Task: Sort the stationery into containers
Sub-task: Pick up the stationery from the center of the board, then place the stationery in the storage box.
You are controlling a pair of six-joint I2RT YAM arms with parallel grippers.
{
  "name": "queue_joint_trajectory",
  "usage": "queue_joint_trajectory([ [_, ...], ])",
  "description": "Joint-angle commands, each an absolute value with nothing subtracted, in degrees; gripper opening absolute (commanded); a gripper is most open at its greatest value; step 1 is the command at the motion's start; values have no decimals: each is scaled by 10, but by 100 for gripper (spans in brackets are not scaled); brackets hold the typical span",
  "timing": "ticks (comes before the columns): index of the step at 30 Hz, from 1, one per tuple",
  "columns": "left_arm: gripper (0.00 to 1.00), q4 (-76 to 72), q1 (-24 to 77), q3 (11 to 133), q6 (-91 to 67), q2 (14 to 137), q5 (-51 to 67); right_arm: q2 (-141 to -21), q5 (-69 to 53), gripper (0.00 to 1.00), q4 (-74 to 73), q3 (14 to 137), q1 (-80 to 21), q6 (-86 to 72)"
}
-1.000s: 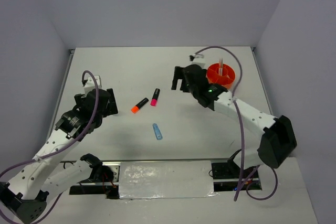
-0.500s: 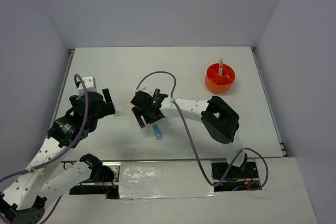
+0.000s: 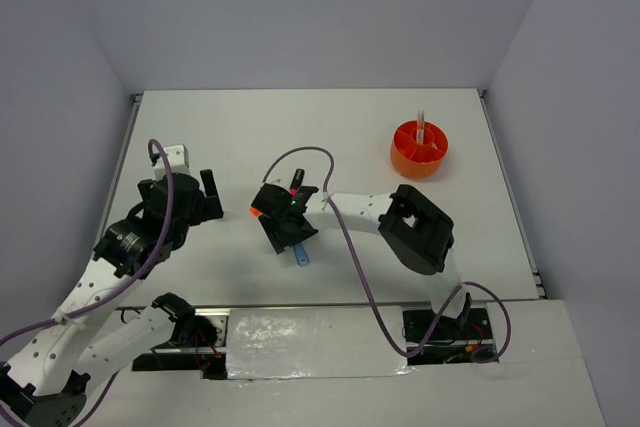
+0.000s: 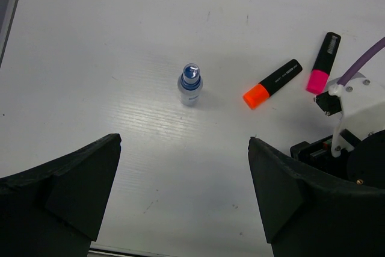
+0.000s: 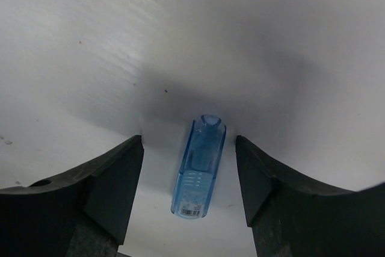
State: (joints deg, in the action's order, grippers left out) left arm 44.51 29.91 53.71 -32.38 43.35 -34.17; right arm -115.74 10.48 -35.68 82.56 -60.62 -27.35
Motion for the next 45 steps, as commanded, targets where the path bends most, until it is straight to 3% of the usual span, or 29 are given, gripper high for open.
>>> queue_joint_trajectory([
  [1,99,420,297,542,-309,432,-338,-1150,100,69,-351,810,-617,-282],
  [5,99,418,296,541,-308,429,-334,-1148,98,55,-344,798,-618,-286],
  [8,99,417,297,541,-306,428,-330,-1148,99,38,-341,793,-618,-285],
  [9,99,417,297,541,-305,427,-330,-1148,100,23,-342,794,-618,-285],
  [10,99,416,297,541,-305,426,-330,-1150,102,15,-343,795,-618,-286],
  [13,99,416,297,541,-306,424,-330,-1144,111,0,-338,795,-616,-287],
  [19,99,415,297,541,-304,424,-327,-1067,90,0,-268,750,-571,-288],
  [23,99,415,297,540,-302,425,-325,-955,101,0,-198,692,-520,-303],
  [32,99,412,297,539,-301,419,-323,-771,196,0,-108,563,-310,-390],
  [37,99,410,297,538,-299,419,-318,-678,229,0,24,468,-188,-488],
  [41,99,410,297,537,-297,418,-314,-662,200,0,155,417,-122,-506],
  [45,99,408,297,536,-296,418,-310,-680,207,0,170,430,-87,-522],
])
